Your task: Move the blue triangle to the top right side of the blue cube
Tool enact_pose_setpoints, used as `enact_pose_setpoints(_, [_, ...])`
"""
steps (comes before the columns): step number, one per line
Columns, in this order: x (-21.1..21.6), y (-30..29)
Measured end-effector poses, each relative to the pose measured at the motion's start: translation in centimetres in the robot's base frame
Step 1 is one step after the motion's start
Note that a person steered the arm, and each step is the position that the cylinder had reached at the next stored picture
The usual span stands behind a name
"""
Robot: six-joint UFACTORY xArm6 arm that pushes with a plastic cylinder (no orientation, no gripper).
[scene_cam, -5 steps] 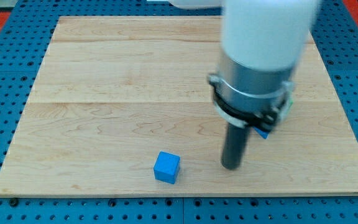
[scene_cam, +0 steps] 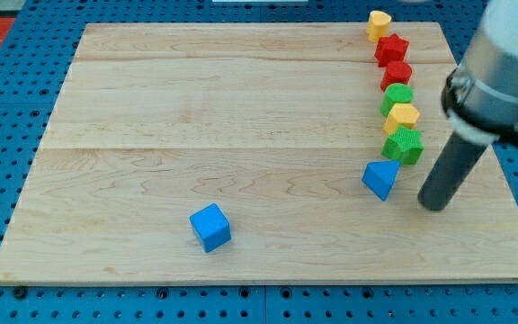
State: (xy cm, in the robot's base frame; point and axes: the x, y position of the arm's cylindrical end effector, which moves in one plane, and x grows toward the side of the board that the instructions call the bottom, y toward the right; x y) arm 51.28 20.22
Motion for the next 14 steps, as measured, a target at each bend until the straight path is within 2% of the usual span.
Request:
enact_pose_setpoints(1, [-1.5, -9.6])
enact_pose_setpoints(2, [-0.1, -21.9])
enact_pose_setpoints(3, [-0.5, -14.4])
enact_pose_setpoints(4, [-4.2, -13.3])
enact_pose_setpoints(5, [-7.7, -20.9])
enact_pose_setpoints(6, [-0.3, -21.8])
enact_pose_setpoints(7, [-1.2, -19.8])
enact_pose_setpoints(8, [-2.0, -11.4])
enact_pose_setpoints(9, [0.8, -14.4])
enact_pose_setpoints(10, [1.4, -19.7])
enact_pose_setpoints(11, [2.3, -15.0])
enact_pose_setpoints(12, [2.5, -4.3])
enact_pose_setpoints(14, [2.3, -1.5])
